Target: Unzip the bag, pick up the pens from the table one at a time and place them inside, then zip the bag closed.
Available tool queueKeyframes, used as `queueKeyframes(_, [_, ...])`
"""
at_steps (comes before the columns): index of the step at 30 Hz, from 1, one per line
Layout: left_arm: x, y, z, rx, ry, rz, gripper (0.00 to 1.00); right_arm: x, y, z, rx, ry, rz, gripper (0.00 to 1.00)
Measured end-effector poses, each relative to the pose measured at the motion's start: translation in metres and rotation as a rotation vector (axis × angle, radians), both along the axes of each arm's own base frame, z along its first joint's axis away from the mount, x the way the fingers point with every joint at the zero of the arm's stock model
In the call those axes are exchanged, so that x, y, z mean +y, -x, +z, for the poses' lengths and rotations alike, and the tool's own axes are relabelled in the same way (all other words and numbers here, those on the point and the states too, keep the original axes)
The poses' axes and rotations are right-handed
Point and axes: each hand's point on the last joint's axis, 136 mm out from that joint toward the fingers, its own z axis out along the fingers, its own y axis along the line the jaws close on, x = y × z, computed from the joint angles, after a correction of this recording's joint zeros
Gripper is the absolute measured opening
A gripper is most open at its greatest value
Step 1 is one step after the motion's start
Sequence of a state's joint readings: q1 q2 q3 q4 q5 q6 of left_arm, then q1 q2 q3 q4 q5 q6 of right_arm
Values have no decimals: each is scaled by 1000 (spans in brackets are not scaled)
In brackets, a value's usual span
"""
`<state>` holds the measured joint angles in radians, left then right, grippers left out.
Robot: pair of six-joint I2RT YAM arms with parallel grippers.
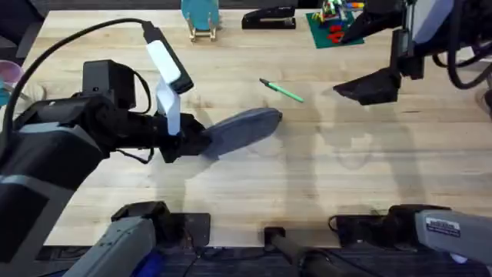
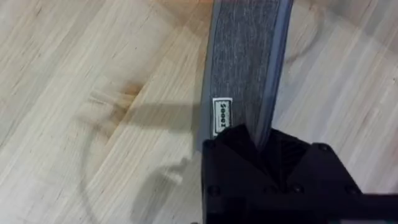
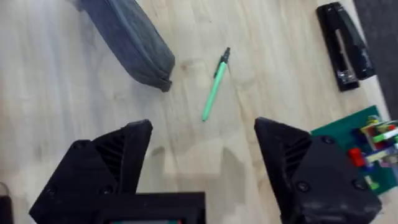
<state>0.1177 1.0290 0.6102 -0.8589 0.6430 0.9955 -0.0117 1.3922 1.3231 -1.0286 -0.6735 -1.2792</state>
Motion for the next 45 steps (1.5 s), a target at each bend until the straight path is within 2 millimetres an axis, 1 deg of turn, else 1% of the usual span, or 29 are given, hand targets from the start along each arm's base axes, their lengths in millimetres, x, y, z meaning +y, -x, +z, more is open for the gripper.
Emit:
queueKeyframes(9, [0,0,0,1,0,0,41,-1,-2,0,-46,17,39,996])
queueKeyframes(13, [0,0,0,1,0,0,41,0,-5,-6,-44,1,79,995])
queueKeyframes(21, [0,0,0,0,0,0,41,2,-15,-33,-1,-63,166,993])
queueKeyframes(28, [0,0,0,1,0,0,41,8,-20,-52,12,-105,238,993])
queueKeyframes(36, [0,0,0,0,0,0,41,10,-11,-83,77,-129,338,995])
queueKeyframes(40, [0,0,0,0,0,0,41,10,-11,-98,85,-135,381,995])
queueKeyframes(45, [0,0,0,1,0,0,41,11,-12,-112,86,-154,421,996])
